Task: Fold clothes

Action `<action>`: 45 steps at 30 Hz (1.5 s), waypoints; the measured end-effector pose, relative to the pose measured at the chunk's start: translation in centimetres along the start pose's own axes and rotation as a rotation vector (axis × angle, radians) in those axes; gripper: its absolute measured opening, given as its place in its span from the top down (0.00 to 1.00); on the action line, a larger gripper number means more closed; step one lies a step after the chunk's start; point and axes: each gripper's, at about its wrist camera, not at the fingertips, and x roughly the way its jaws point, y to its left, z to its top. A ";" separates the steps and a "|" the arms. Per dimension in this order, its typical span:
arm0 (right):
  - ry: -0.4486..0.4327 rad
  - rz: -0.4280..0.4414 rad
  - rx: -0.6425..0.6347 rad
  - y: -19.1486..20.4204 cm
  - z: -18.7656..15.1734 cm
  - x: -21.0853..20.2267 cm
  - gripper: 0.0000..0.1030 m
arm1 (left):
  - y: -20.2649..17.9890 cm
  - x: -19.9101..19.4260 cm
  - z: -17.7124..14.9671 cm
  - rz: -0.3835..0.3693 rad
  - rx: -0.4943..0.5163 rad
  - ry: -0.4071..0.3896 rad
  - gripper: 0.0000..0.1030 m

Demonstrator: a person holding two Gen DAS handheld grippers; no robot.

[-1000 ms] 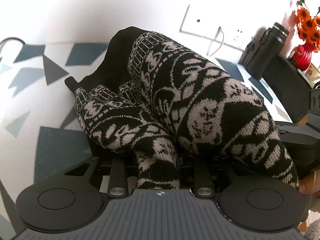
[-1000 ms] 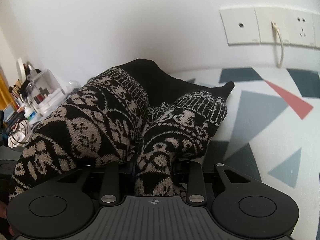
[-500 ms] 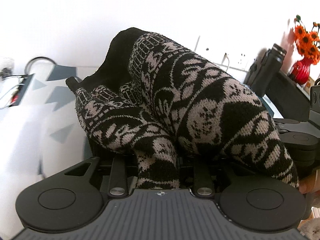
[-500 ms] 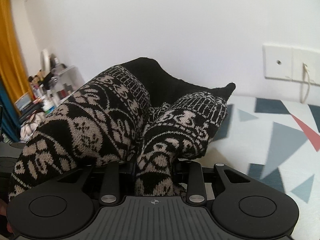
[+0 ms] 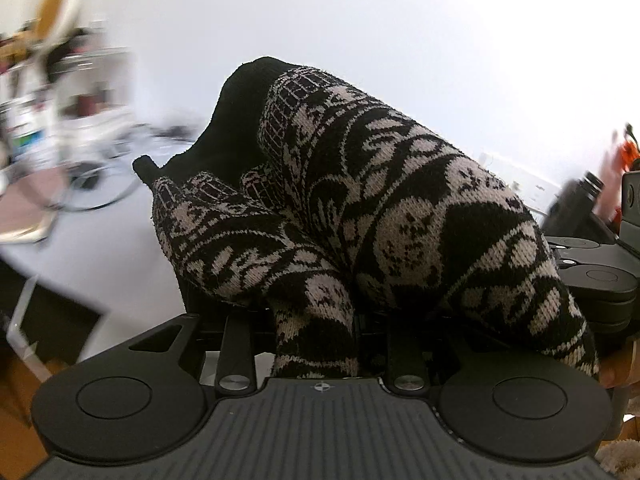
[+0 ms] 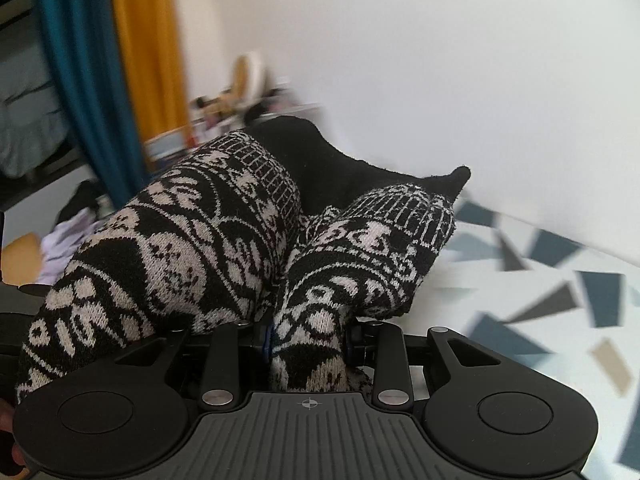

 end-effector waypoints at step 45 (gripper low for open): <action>0.225 0.838 -0.574 70.7 9.4 38.3 0.74 | 60.4 -35.1 -7.9 0.778 -0.604 -0.212 0.74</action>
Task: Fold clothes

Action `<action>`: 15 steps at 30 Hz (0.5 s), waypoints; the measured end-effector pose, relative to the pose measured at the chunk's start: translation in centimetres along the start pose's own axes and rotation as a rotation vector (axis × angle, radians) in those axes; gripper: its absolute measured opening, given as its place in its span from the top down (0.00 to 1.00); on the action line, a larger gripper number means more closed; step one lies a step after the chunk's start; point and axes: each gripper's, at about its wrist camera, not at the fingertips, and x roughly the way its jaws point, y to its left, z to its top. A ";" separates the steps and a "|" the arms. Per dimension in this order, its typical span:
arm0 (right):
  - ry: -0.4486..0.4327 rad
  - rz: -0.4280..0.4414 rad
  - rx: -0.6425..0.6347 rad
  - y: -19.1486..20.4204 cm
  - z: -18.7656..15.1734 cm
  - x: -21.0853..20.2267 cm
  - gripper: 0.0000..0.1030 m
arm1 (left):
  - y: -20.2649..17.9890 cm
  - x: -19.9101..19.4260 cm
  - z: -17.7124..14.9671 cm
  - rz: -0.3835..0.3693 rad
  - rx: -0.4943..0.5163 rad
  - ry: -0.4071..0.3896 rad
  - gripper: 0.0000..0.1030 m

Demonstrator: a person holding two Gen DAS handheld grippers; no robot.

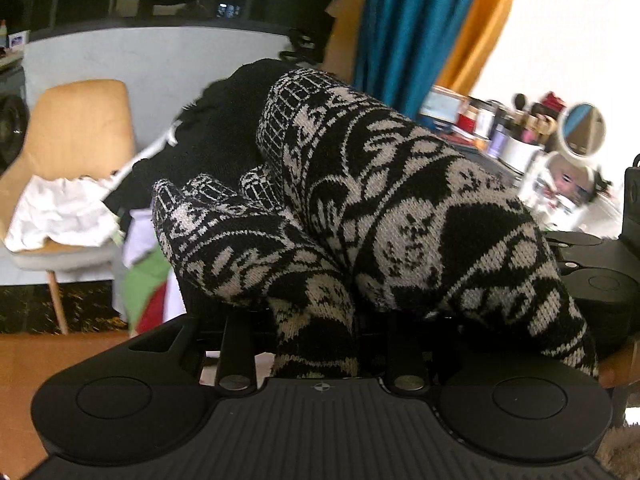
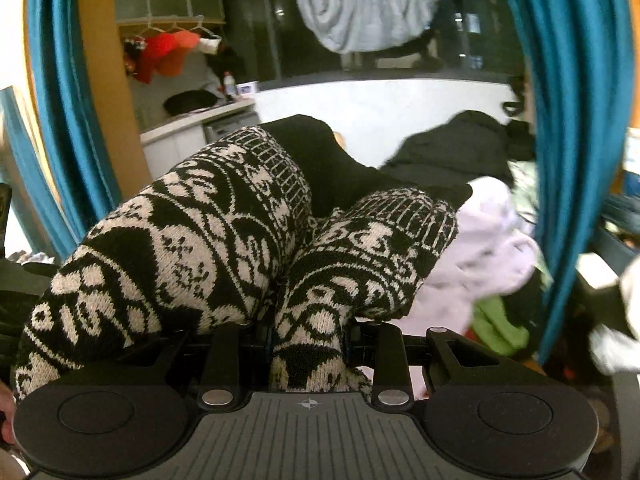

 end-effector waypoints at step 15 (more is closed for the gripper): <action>0.017 -0.007 -0.018 6.0 6.1 13.7 0.74 | 13.7 0.5 4.0 0.032 -0.031 0.008 0.74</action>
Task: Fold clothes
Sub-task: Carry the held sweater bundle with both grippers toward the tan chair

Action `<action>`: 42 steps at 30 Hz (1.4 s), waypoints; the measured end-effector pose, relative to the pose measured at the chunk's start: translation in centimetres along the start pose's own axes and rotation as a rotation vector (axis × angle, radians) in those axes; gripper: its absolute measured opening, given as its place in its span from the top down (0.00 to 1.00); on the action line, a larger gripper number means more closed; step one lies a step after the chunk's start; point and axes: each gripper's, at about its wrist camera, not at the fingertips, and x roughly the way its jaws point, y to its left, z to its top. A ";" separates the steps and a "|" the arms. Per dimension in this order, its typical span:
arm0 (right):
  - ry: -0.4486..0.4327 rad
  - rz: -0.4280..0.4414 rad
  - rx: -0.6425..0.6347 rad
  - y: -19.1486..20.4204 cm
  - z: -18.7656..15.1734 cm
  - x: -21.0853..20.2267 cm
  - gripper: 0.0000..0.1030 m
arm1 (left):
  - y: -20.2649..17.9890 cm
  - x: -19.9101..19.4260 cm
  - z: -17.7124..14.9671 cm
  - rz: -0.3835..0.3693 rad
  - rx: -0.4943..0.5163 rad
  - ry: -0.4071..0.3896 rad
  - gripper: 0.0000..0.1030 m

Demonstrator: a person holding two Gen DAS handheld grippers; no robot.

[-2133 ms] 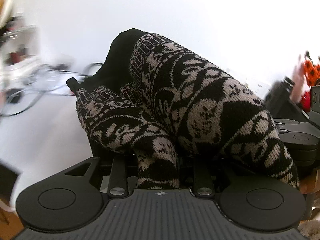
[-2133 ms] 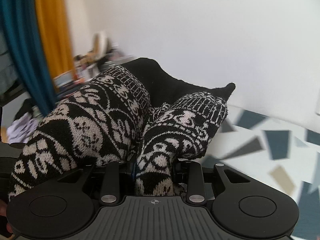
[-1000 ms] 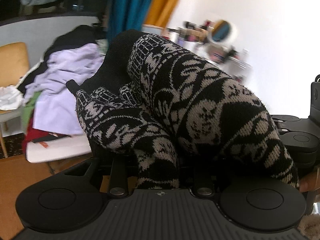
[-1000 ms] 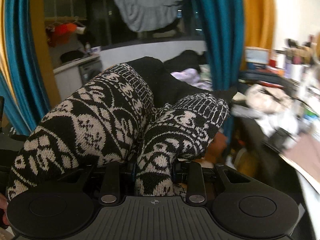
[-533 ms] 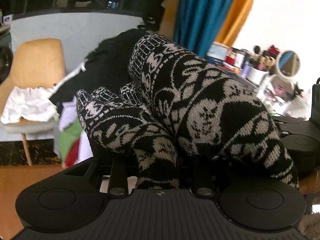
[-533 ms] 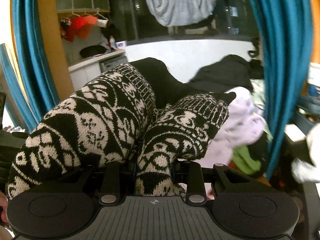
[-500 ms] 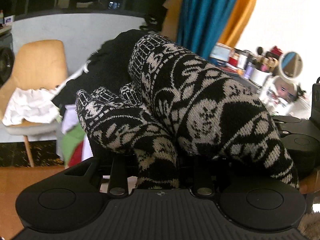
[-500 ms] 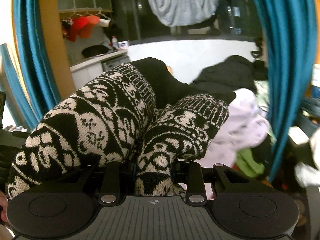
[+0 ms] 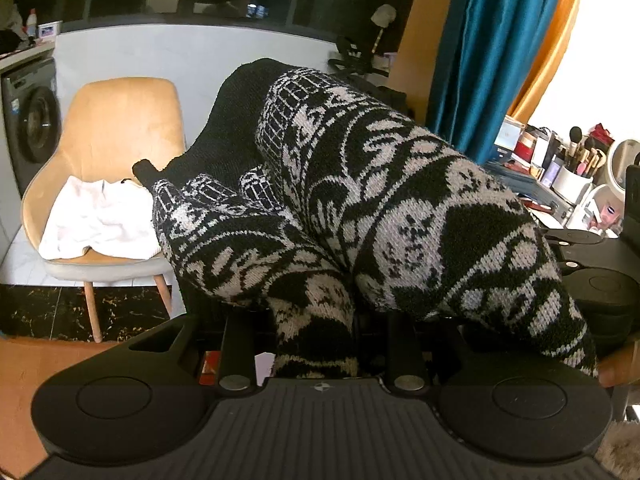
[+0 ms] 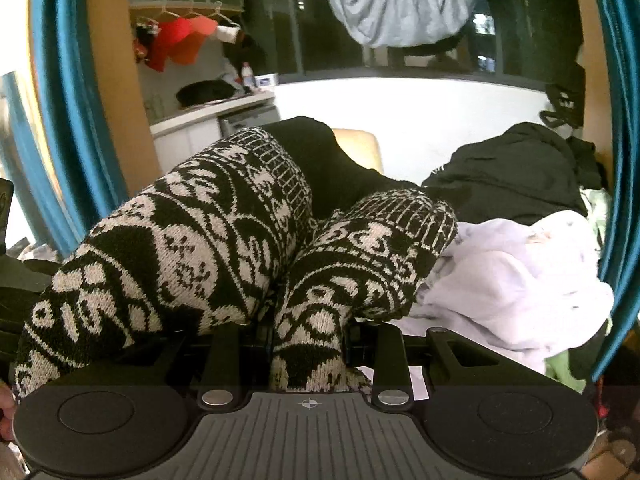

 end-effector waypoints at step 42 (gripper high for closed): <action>0.151 -0.118 0.194 4.9 13.1 37.9 0.74 | 33.3 17.7 15.7 -0.139 0.065 0.238 0.74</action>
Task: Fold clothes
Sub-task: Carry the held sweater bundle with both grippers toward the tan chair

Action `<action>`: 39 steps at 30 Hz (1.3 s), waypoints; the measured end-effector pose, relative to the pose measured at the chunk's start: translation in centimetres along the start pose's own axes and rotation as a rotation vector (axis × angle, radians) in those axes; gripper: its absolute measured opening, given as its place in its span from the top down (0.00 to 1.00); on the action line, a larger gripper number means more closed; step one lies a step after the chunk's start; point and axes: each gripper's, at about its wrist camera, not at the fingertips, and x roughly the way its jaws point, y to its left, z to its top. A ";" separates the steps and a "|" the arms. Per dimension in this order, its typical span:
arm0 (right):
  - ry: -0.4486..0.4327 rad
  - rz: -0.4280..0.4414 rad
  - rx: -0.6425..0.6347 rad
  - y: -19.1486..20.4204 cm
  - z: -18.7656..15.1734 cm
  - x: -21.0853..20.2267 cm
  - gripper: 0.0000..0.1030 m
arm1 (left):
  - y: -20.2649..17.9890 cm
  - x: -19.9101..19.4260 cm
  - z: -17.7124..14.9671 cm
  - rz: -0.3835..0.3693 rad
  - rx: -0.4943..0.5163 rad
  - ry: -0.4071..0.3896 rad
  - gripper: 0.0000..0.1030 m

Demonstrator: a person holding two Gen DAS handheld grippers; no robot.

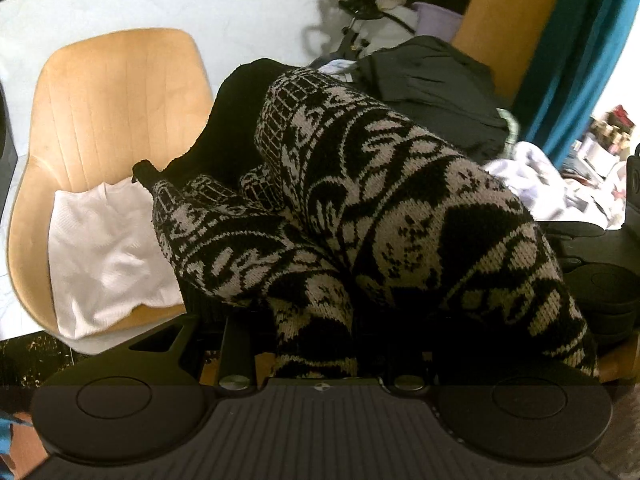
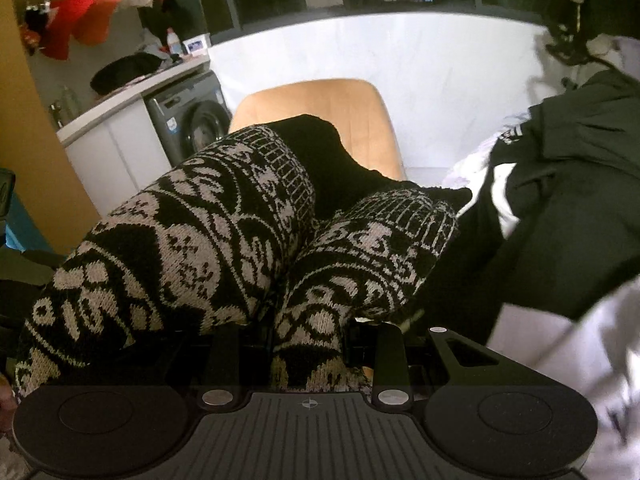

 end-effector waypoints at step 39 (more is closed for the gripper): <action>0.296 0.058 -0.186 0.1 8.1 51.9 0.75 | 34.4 28.7 8.0 0.200 -0.053 0.219 0.73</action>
